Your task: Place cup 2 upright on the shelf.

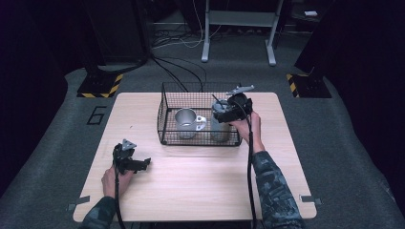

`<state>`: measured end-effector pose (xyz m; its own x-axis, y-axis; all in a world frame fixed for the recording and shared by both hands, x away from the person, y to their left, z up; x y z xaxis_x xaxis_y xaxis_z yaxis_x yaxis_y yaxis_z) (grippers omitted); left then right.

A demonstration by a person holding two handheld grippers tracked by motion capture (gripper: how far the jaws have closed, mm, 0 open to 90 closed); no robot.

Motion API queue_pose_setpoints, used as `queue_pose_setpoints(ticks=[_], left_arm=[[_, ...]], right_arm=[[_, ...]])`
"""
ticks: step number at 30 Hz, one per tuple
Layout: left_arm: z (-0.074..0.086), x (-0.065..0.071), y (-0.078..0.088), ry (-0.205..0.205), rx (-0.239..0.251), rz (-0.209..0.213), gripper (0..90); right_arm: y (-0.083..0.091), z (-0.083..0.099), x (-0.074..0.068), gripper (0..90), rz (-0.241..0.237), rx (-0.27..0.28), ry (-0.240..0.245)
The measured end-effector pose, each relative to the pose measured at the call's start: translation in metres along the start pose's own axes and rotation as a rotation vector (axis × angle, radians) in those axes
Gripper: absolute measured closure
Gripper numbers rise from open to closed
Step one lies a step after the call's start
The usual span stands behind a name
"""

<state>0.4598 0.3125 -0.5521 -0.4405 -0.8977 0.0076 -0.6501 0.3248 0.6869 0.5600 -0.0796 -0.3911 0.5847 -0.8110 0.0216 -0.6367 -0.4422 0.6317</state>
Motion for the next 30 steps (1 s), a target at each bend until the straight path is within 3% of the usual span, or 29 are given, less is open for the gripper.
queue_pose_setpoints(ticks=[14, 22, 30], left_arm=[[0.000, 0.000, 0.000, -0.002, -0.002, 0.000, 0.4], [0.000, 0.000, 0.000, -0.002, -0.001, 0.000, 0.4], [0.000, 0.000, 0.000, -0.001, 0.000, 0.000, 0.4]], right_arm=[[0.053, 0.008, -0.010, 0.0, -0.031, 0.014, 0.080], [0.080, 0.039, -0.017, 0.0, -0.027, 0.024, 0.110], [0.092, 0.083, -0.012, 0.0, -0.009, 0.001, 0.080]])
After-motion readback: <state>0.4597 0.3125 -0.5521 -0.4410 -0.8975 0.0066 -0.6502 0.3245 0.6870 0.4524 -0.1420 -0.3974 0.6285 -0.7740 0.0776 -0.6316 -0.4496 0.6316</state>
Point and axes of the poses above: each handheld gripper's, and its own axes: y roughly backward along the jaws, z roughly out of its underside, x roughly to its right, the point moved 3 cm from there along -y, roughly forward along the jaws, and after that the axes turned 1 degree about z, right-handed, at the moved point
